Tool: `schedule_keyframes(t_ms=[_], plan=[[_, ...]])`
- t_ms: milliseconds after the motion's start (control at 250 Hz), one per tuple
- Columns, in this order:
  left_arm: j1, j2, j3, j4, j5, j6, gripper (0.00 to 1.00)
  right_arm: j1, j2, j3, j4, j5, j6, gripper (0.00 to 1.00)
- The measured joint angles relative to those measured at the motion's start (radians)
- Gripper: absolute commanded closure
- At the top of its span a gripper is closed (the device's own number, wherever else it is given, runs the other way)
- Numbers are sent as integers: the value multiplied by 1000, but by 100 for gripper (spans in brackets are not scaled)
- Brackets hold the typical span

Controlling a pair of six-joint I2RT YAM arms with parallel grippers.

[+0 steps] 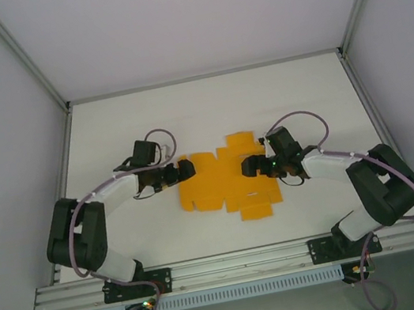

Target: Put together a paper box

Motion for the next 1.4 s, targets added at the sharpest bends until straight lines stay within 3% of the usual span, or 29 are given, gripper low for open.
schedule_keyframes(t_ms=[76, 136, 212, 331, 423, 575, 731, 958, 1214, 1402], plan=[[-6, 23, -6, 39, 39, -11, 9, 0, 10, 0, 25, 0, 4, 11], [-7, 37, -14, 76, 77, -32, 22, 0, 17, 0, 42, 0, 7, 11], [-7, 55, -20, 120, 121, -50, 42, 0, 25, 0, 61, 0, 8, 11], [-7, 64, -20, 158, 155, -82, 86, 0, 33, -1, 88, 1, 8, 10], [-7, 59, -20, 185, 171, -85, 100, 0, 33, -1, 92, 0, 6, 9], [-16, -6, -13, 188, 178, -70, 100, -7, 0, -1, 58, 2, -12, 7], [-15, -91, 10, 202, 153, -49, 100, -52, -152, -1, -1, 8, -46, 3], [-11, -225, 26, 283, 184, -43, 100, -206, -401, -41, 44, -61, -65, 0], [3, -404, 27, 450, 307, -80, 100, -396, -442, -96, 148, -301, -74, 12], [15, -494, 14, 496, 350, -131, 100, -420, -436, -88, 261, -460, -50, 26]])
